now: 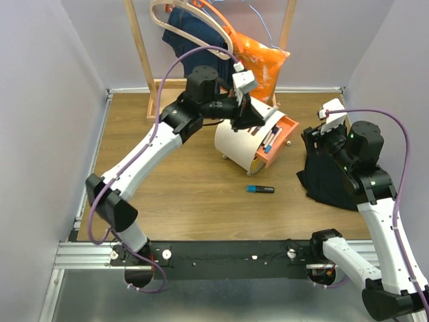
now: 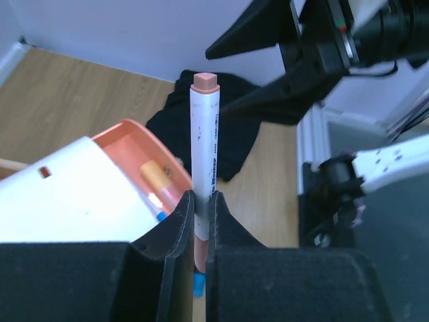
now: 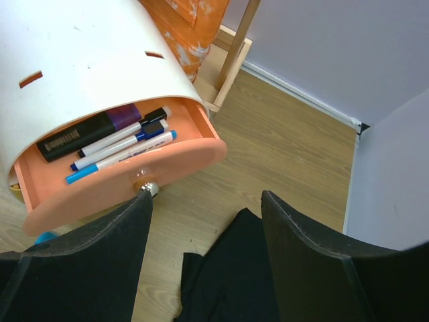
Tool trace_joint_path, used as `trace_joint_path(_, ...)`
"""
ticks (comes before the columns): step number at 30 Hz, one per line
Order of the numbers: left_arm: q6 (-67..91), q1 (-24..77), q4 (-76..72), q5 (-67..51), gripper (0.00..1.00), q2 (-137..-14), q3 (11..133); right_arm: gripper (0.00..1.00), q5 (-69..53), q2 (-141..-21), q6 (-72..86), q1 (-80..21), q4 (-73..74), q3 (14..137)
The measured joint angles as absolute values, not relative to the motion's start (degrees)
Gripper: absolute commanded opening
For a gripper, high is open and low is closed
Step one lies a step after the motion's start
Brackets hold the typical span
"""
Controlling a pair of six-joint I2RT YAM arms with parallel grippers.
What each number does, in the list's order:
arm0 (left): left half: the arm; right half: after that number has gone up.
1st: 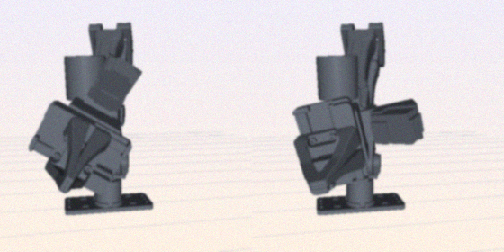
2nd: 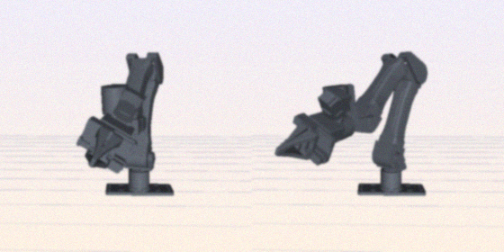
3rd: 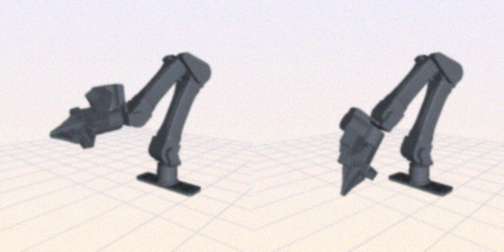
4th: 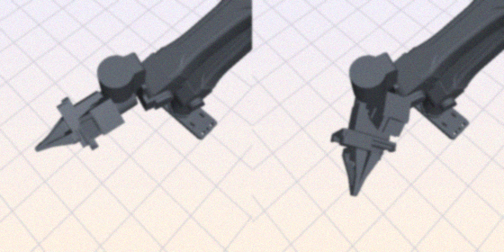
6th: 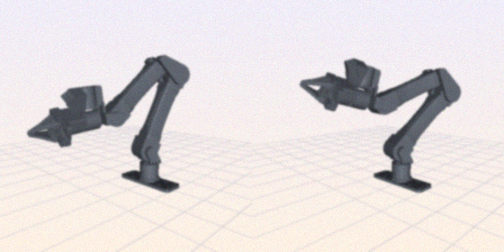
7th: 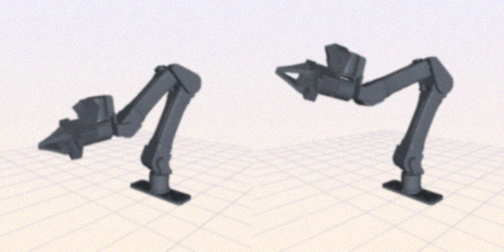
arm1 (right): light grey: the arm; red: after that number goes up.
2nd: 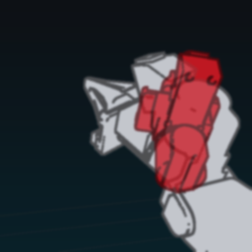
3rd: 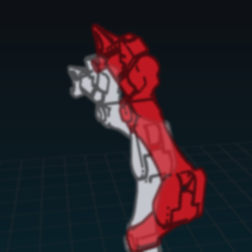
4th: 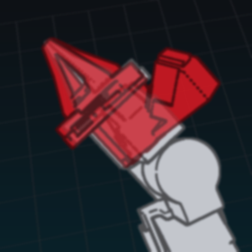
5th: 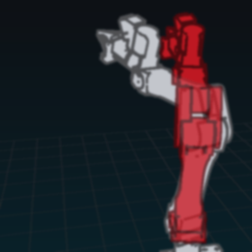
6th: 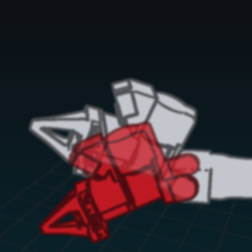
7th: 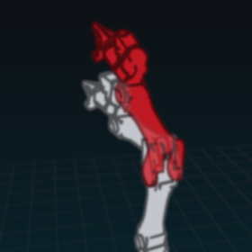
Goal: Sort the stationery into containers
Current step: Place the pen in the drawer.
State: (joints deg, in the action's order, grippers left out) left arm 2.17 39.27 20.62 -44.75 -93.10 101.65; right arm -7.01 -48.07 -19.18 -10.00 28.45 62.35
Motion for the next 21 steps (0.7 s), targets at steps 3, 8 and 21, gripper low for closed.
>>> trace_joint_path(3,13.8,40.3,13.3,-44.2,0.03,-97.4,102.5,0.73,-6.8,-47.8,-19.1,-10.0,28.4,62.3)
trace_joint_path(8,22.6,42.0,8.6,-43.0,0.03,-102.3,105.2,0.73,-6.8,-47.0,-19.1,-9.9,28.4,62.1)
trace_joint_path(21,22.5,42.9,11.1,-34.0,0.02,-107.5,107.1,0.73,-6.7,-45.2,-19.0,-8.4,28.5,60.8)
